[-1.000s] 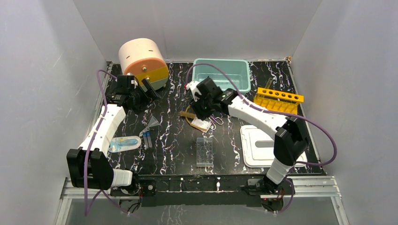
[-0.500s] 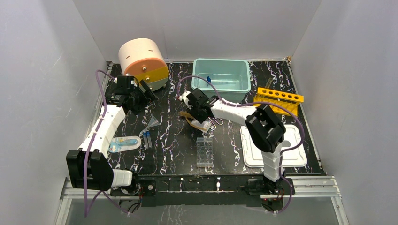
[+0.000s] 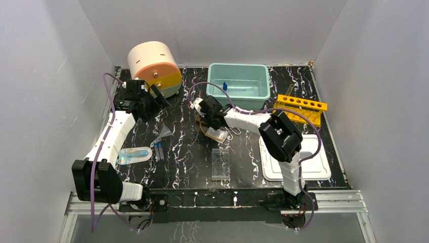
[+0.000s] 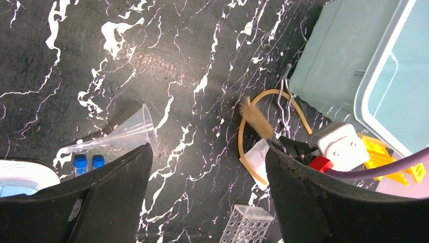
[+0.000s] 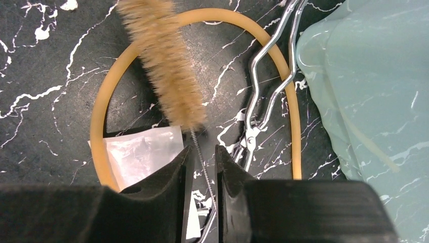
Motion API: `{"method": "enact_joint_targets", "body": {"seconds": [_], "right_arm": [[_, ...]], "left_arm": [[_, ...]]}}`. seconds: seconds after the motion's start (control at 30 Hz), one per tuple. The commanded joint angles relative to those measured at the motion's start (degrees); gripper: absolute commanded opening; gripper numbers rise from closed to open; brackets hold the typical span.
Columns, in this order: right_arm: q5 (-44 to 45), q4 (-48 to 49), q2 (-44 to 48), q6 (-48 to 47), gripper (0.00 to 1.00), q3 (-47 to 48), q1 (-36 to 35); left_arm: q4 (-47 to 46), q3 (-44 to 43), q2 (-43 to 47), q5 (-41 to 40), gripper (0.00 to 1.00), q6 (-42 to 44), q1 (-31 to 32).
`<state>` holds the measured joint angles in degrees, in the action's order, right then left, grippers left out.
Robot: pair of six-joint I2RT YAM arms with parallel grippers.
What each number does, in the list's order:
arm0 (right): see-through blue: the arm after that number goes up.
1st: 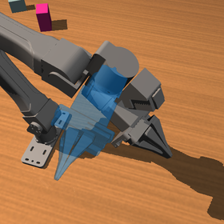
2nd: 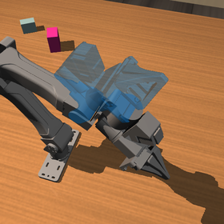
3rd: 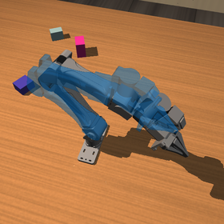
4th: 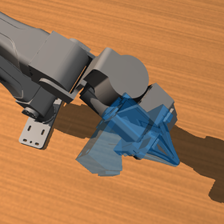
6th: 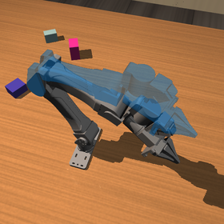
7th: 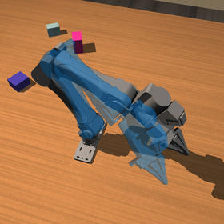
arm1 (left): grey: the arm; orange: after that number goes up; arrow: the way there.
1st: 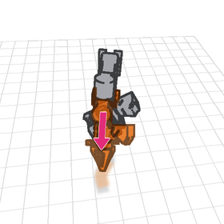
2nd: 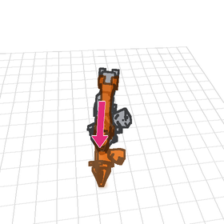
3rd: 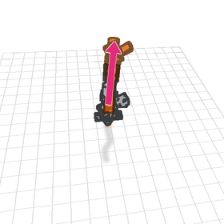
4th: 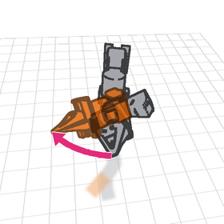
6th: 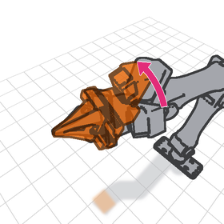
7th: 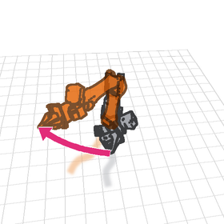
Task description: Organize the chemistry lab equipment
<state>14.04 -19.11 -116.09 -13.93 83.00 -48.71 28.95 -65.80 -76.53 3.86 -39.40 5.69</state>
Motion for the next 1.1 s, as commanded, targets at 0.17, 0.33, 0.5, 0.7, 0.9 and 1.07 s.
{"method": "enact_joint_targets", "body": {"seconds": [0.17,0.33,0.5,0.7,0.9,1.07], "right_arm": [[-1.94,1.54,-1.76,-1.84,0.32,2.12,0.02],[0.59,2.22,-2.66,-1.00,0.37,2.43,0.09],[-0.57,1.17,-4.60,0.90,0.37,4.20,0.83],[-7.32,-0.41,-5.58,1.57,0.34,4.39,2.16],[-12.89,-1.54,-5.89,1.91,0.27,4.36,3.87],[-11.97,-1.95,-6.04,1.85,0.09,5.21,3.87]], "left_arm": [[1.03,-1.92,-0.55,-0.51,0.82,1.08,-0.07],[1.19,-1.63,-0.46,-0.54,0.82,1.16,-0.07],[1.46,-1.63,-0.29,-0.78,0.82,1.33,-0.02],[1.77,-2.03,-0.20,-0.90,0.83,1.43,-0.06],[2.07,-1.96,0.15,-1.19,0.83,1.52,-0.07],[2.12,-1.91,0.24,-1.25,0.83,1.43,-0.07]]}}
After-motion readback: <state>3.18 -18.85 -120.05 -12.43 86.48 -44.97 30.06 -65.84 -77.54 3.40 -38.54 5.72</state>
